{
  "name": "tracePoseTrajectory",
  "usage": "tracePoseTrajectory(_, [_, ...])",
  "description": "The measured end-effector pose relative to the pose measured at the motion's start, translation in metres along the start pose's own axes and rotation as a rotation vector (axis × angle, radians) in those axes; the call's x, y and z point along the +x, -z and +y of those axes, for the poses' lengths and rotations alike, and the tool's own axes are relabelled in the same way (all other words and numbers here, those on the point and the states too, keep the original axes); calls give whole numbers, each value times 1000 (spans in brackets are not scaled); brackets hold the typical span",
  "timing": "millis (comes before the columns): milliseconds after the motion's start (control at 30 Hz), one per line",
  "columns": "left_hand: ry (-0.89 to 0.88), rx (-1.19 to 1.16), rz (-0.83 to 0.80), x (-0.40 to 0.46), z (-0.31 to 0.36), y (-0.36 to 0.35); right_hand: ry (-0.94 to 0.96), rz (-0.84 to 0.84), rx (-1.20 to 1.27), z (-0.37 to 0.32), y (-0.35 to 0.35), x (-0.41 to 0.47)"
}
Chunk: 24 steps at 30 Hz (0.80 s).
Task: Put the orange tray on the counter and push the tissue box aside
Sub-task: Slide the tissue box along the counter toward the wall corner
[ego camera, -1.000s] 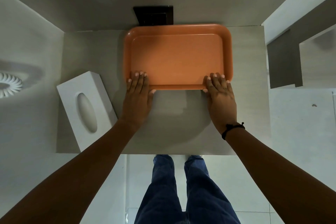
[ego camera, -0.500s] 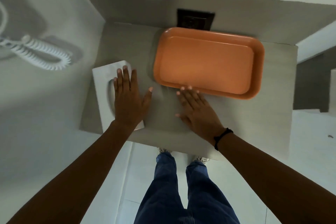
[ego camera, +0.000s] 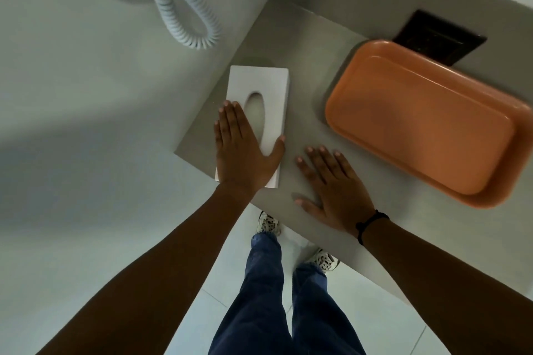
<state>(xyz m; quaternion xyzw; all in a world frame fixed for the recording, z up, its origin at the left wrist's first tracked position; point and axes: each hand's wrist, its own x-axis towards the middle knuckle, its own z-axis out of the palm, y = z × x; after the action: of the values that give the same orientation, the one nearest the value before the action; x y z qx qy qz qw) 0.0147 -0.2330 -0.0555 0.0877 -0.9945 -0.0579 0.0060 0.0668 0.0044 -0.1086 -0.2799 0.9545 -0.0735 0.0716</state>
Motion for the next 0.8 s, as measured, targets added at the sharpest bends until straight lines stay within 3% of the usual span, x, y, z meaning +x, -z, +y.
tracePoseTrajectory(800, [-330,63,-105,159,7,8,-16,22,75,1,-12,-4])
